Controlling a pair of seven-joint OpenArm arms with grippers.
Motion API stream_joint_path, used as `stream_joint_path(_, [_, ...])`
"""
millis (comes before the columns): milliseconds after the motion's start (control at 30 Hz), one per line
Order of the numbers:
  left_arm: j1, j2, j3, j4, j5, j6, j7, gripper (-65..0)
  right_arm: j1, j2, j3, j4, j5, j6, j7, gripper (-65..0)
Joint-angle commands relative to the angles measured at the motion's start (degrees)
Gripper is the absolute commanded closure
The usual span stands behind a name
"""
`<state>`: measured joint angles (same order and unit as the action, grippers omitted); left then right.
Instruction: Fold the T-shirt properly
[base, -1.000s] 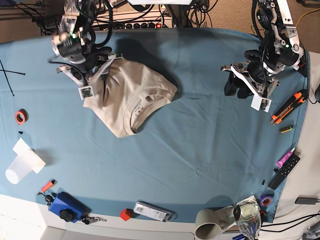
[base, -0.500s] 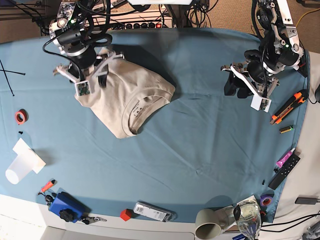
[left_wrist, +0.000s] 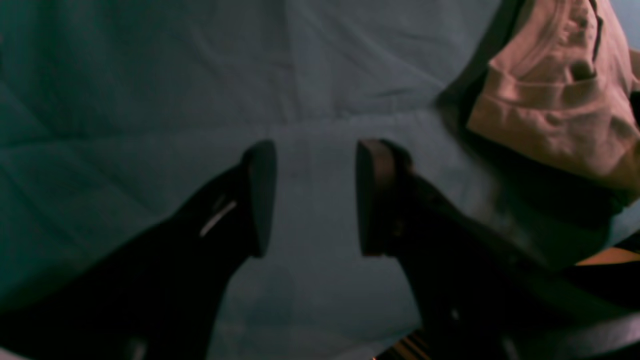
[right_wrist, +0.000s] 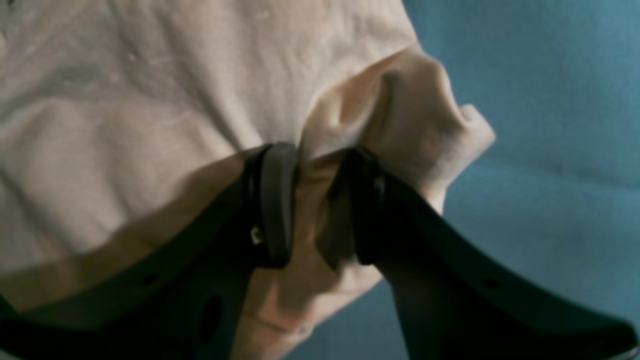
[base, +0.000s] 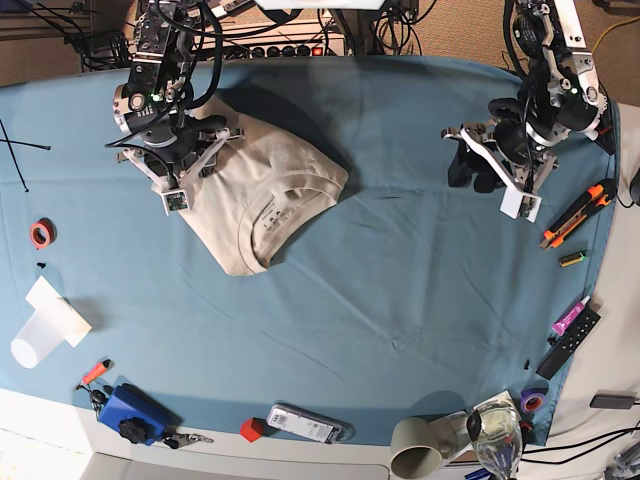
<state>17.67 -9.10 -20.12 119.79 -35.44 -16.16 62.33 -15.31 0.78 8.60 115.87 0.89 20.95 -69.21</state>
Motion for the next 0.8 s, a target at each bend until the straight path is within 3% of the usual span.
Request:
stream_joint_path(0, [0.26, -0.44, -0.33, 1.09, -0.79, -0.22, -0.61, -26.6, -0.24, 0.42, 0.13, 0.92, -0.52, 0.26, -2.71, -18.5])
stream_joint_path(200, [1.60, -0.46, -0.33, 1.46, -0.76, -0.22, -0.13, -26.6, -1.20, 3.08, 0.59, 8.41, -0.48, 0.22, -1.88, -18.5])
stream_joint_path(400, [1.75, -0.44, -3.96, 3.08, -0.57, -0.26, -0.11, -25.8, -7.30, 3.26, 5.88, 16.76, 0.72, 0.20, -1.36, -18.5])
stream_joint_path(500, [2.34, -0.46, -7.28, 3.15, -0.59, -0.22, -0.11, -17.8, -11.02, 4.42, 9.81, 19.13, 6.12, 0.31, -1.66, -18.4])
stream_joint_path(600, [4.52, -0.48, -10.40, 3.15, -0.66, -0.20, -0.07, -2.0, -14.60, 6.10, 13.40, 19.13, 10.14, 2.38, -4.42, -8.3])
stream_joint_path(667, [6.58, -0.46, -11.85, 3.15, -1.18, -0.24, 0.76, 0.0, -17.11, 6.67, 15.50, 19.13, 13.62, 3.08, -5.35, -0.9])
stream_joint_path(767, [9.35, -0.44, -12.41, 3.15, -2.80, -0.44, 3.17, 0.0, -20.46, 6.69, 17.86, 19.13, 19.06, 5.29, -7.39, 0.0])
